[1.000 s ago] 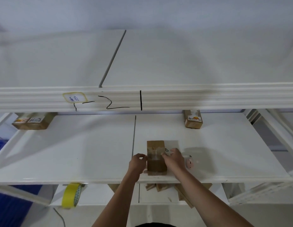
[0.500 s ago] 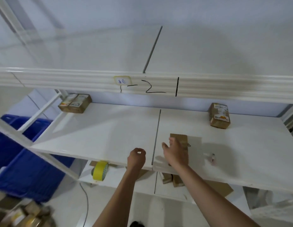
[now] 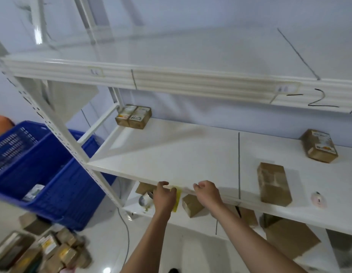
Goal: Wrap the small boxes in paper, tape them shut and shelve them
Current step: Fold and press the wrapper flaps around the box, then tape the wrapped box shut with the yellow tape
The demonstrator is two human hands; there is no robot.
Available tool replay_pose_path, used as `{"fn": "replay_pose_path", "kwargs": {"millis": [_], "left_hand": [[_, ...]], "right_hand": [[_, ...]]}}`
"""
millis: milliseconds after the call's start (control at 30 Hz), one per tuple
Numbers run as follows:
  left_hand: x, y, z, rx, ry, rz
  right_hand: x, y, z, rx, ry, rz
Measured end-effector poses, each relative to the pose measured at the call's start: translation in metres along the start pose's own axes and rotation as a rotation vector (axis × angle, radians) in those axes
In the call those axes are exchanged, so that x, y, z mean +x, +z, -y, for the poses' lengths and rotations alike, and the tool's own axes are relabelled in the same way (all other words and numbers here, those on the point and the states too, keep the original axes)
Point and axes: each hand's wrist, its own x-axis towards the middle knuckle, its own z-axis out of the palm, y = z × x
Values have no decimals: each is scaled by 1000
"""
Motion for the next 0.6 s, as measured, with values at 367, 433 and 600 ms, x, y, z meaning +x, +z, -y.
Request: {"fn": "replay_pose_path", "kwargs": {"millis": [367,433,600], "left_hand": [[43,-23,31,-2,-101,395],[47,-26,27,2,-99,419],[52,-28,19,-4,-100,476]], "right_hand": [[39,63,3,253,336,74],[37,68,10,306,359,66],[37,70,21,413,456,-42]]}}
